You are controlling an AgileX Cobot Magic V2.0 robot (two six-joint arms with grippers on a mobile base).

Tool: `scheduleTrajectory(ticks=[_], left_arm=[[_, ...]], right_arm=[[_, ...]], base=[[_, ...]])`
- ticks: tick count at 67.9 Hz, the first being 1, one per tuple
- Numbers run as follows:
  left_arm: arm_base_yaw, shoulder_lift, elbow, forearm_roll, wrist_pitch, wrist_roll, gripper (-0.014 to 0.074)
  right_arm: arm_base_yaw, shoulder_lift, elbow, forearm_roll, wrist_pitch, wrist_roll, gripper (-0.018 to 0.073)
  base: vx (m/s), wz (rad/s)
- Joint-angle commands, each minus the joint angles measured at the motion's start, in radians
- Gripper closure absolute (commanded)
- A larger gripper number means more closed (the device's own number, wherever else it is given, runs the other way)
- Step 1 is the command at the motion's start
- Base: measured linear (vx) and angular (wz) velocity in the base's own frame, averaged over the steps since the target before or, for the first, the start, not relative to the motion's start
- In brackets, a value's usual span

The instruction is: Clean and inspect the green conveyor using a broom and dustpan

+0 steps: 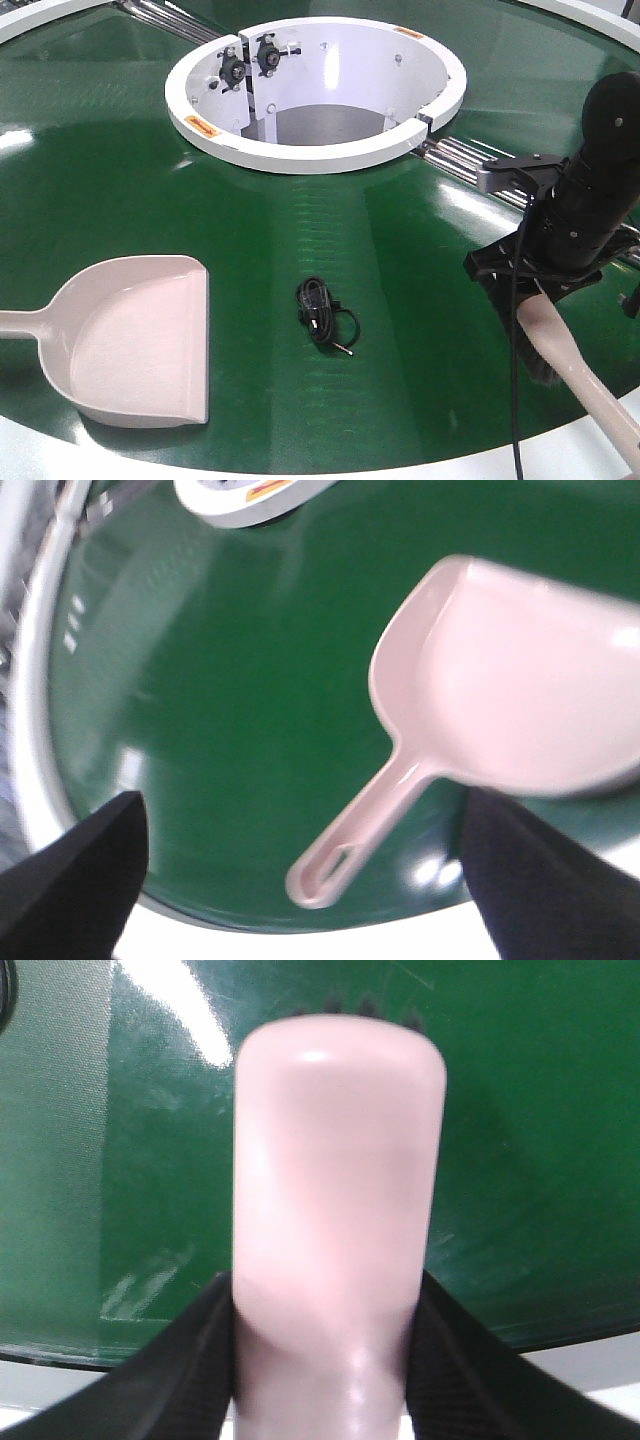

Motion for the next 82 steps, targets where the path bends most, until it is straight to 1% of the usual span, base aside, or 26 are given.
scheduleTrajectory(ticks=[1, 2, 3, 10, 15, 19, 34, 46, 56, 66, 70, 74, 77, 82], left_arm=[[-0.008, 0.005, -0.031, 0.001, -0.06, 0.269, 0.0004], [-0.008, 0.005, -0.031, 0.001, -0.063, 0.316, 0.0004], [-0.008, 0.005, -0.031, 0.001, -0.065, 0.347, 0.0004], [-0.008, 0.005, -0.031, 0.0, -0.068, 0.536, 0.0004], [-0.008, 0.005, -0.031, 0.0, -0.068, 0.619, 0.0006], [-0.008, 0.005, -0.031, 0.0, -0.068, 0.652, 0.0011], [-0.008, 0.005, -0.031, 0.0, -0.063, 0.648, 0.0031], [-0.008, 0.005, -0.031, 0.002, -0.037, 0.647, 0.0057], [-0.008, 0.02, -0.032, 0.057, -0.036, 0.642, 0.0078], [-0.008, 0.094, -0.042, 0.077, -0.023, 0.633, 0.0085], [-0.008, 0.146, -0.067, 0.082, 0.018, 0.607, 0.0085], [-0.008, 0.211, -0.107, 0.082, 0.092, 0.576, 0.0085], [-0.008, 0.274, -0.153, 0.09, 0.156, 0.553, 0.0085], [-0.008, 0.373, -0.228, 0.124, 0.284, 0.508, 0.0085]], right_arm=[[-0.004, -0.046, -0.023, -0.004, 0.061, -0.005, 0.0563], [-0.004, -0.046, -0.023, -0.004, 0.061, -0.005, 0.0563], [-0.004, -0.046, -0.023, -0.004, 0.061, -0.005, 0.0563], [-0.004, -0.046, -0.023, -0.004, 0.061, -0.005, 0.0563], [-0.004, -0.046, -0.023, -0.004, 0.061, -0.005, 0.0563], [-0.004, -0.046, -0.023, -0.004, 0.061, -0.005, 0.0563], [-0.004, -0.046, -0.023, -0.004, 0.061, -0.005, 0.0563], [-0.004, -0.046, -0.023, -0.004, 0.061, -0.005, 0.0563], [-0.004, -0.046, -0.023, -0.004, 0.061, -0.005, 0.0563], [-0.004, -0.046, -0.023, -0.004, 0.061, -0.005, 0.0563], [-0.004, -0.046, -0.023, -0.004, 0.061, -0.005, 0.0563], [-0.004, -0.046, -0.023, -0.004, 0.061, -0.005, 0.0563], [-0.004, -0.046, -0.023, -0.004, 0.061, -0.005, 0.0563], [-0.004, -0.046, -0.023, -0.004, 0.061, -0.005, 0.0563]], base=[[0.0, 0.0], [0.0, 0.0], [0.0, 0.0], [0.0, 0.0], [0.0, 0.0], [0.0, 0.0], [0.0, 0.0], [0.0, 0.0], [0.0, 0.0], [0.0, 0.0], [0.0, 0.0], [0.0, 0.0], [0.0, 0.0], [0.0, 0.0]])
